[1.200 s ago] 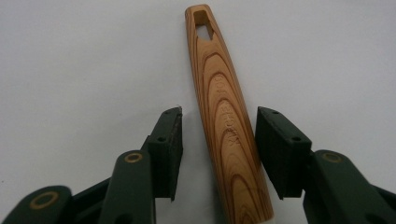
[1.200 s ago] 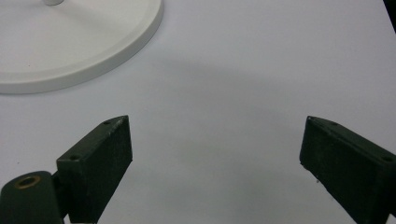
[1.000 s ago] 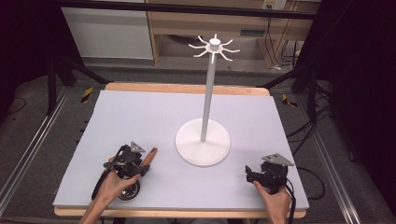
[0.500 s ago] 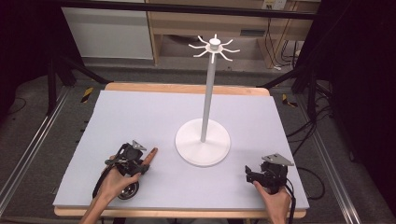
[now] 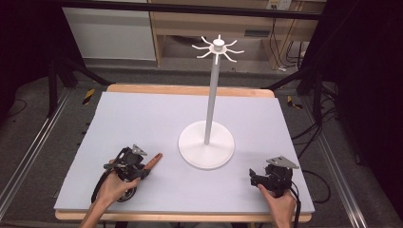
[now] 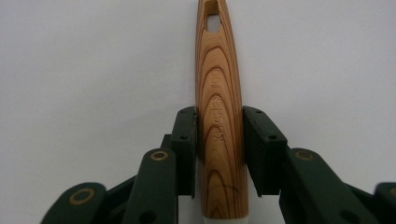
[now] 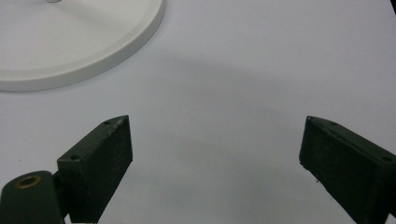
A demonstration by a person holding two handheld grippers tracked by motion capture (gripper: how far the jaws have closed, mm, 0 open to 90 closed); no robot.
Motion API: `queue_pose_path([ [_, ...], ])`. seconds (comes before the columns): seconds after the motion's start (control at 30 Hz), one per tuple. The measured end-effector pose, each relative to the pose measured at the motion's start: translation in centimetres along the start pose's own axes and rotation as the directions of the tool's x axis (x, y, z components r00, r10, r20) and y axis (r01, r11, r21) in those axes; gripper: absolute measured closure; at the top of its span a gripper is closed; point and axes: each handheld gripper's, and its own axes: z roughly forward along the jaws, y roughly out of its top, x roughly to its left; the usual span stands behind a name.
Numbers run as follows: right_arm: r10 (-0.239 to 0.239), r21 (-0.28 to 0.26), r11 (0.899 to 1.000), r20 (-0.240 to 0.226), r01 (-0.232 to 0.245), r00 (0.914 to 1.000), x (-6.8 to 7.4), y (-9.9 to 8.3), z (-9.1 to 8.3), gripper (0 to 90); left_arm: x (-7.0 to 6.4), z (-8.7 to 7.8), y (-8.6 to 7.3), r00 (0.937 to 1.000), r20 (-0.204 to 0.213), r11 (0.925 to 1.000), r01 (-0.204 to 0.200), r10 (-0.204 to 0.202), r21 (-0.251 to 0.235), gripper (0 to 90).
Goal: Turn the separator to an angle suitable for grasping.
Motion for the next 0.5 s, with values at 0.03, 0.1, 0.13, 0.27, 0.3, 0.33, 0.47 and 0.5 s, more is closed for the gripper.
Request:
queue_pose_path([
  [0.03,0.0,0.0,1.0,0.0,0.0,1.0,0.0,0.0,0.0,9.9,0.0,0.0,0.0,1.0,-0.001,1.0,-0.003,0.003,-0.001,65.6],
  [0.1,0.003,0.001,1.0,0.0,-0.003,1.0,0.0,0.0,0.0,9.9,0.0,0.1,0.1,1.0,-0.002,1.0,-0.008,0.008,-0.004,63.1],
  [0.13,0.003,0.001,1.0,0.001,-0.003,1.0,0.0,0.0,0.0,9.9,0.0,0.1,0.2,0.9999,-0.003,0.9999,-0.012,0.012,-0.003,61.5],
  [0.27,0.006,0.005,1.0,-0.001,-0.006,1.0,0.0,0.0,0.0,9.9,0.0,0.0,0.6,0.9999,-0.007,0.9999,-0.015,0.015,-0.007,56.4],
  [0.3,0.004,0.003,1.0,-0.002,-0.004,1.0,0.0,0.0,0.0,9.9,0.0,0.1,0.7,0.9999,-0.008,0.9999,-0.013,0.012,-0.01,55.7],
  [0.33,0.005,0.004,1.0,-0.003,-0.005,1.0,0.0,0.0,0.0,9.9,0.0,0.0,1.0,0.9998,-0.01,0.9998,-0.019,0.019,-0.009,54.5],
  [0.47,0.008,0.009,1.0,-0.006,-0.007,1.0,0.0,0.0,0.0,9.9,-0.2,0.2,1.7,0.9995,-0.012,0.9995,-0.029,0.029,0.01,55.3],
  [0.5,0.008,0.009,1.0,-0.006,-0.007,1.0,0.0,0.0,0.0,9.9,-0.2,0.2,1.7,0.9995,-0.012,0.9995,-0.029,0.029,0.01,55.6],
])
